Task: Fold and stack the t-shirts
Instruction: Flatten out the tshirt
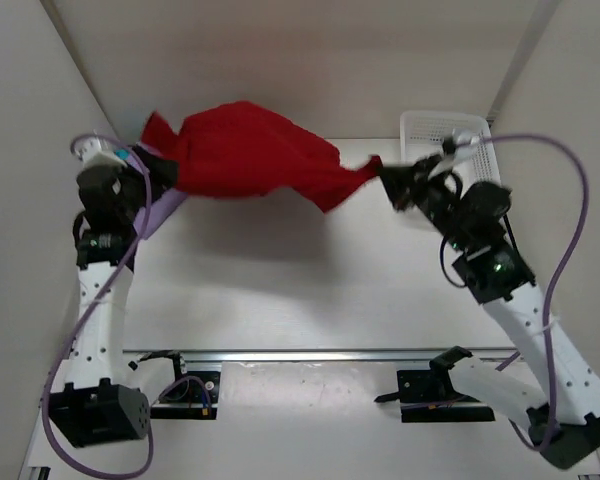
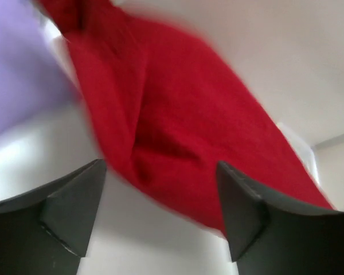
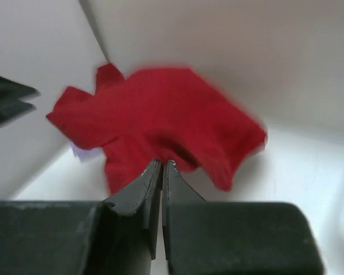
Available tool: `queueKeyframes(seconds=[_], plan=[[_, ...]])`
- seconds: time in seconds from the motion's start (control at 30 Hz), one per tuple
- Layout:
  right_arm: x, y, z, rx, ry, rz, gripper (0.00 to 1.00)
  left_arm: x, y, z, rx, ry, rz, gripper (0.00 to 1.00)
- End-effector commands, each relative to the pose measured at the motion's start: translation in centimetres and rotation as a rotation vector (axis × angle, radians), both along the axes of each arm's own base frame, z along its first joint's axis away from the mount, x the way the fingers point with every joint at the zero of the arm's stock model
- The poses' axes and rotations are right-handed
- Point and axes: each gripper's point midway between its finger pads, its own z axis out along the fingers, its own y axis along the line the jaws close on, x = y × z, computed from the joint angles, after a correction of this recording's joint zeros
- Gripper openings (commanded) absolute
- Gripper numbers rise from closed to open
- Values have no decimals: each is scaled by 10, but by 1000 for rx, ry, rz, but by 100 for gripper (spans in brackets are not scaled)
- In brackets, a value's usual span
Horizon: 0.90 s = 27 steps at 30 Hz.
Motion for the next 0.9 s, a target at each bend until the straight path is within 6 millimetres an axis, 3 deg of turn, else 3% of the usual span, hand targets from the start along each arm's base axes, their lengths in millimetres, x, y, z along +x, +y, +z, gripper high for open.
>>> queueKeyframes(seconds=[0.0,0.03,0.07,0.1,0.13,0.17,0.23,0.3,0.4,0.43,0.5,0.53,0.57,0.63,0.77,0.87], plan=[[-1,-6,-139,58,293,2,0,-25,-5,-92,-49,165,-34,92],[-11,-19,-183,77,375,-26,0,-33,-9,-125,-72,219,-49,95],[-22,-26,-195,102,391,-21,0,-46,-13,-160,-77,285,-55,94],[-30,-34,-238,101,490,-30,0,-50,-19,-165,-69,286,-65,96],[-37,-45,-266,118,540,-54,0,-57,-19,-187,-48,330,-55,98],[-47,-45,-274,131,558,-28,0,-64,-24,-206,-47,375,-64,99],[-59,-56,-311,156,641,-61,0,-75,-32,-229,-29,428,-78,99],[-66,-58,-327,168,676,-82,0,-80,-33,-239,6,461,-70,99],[-67,-58,-338,146,703,-113,1,-85,-38,-252,35,495,-81,98],[-69,-56,-341,138,717,-116,0,-85,-31,-254,40,502,-53,99],[-70,-53,-343,140,726,-99,0,-91,-16,-266,23,530,2,83],[-69,-53,-342,145,725,-107,0,-91,-7,-268,5,531,31,67],[-70,-52,-343,142,723,-102,0,-96,2,-276,-17,553,68,58],[-71,-52,-344,138,729,-107,0,-104,11,-290,-30,584,105,54],[-72,-49,-345,122,713,-94,0,-112,4,-312,17,663,86,69],[-73,-43,-345,116,712,-59,0,-110,7,-320,38,678,122,74]])
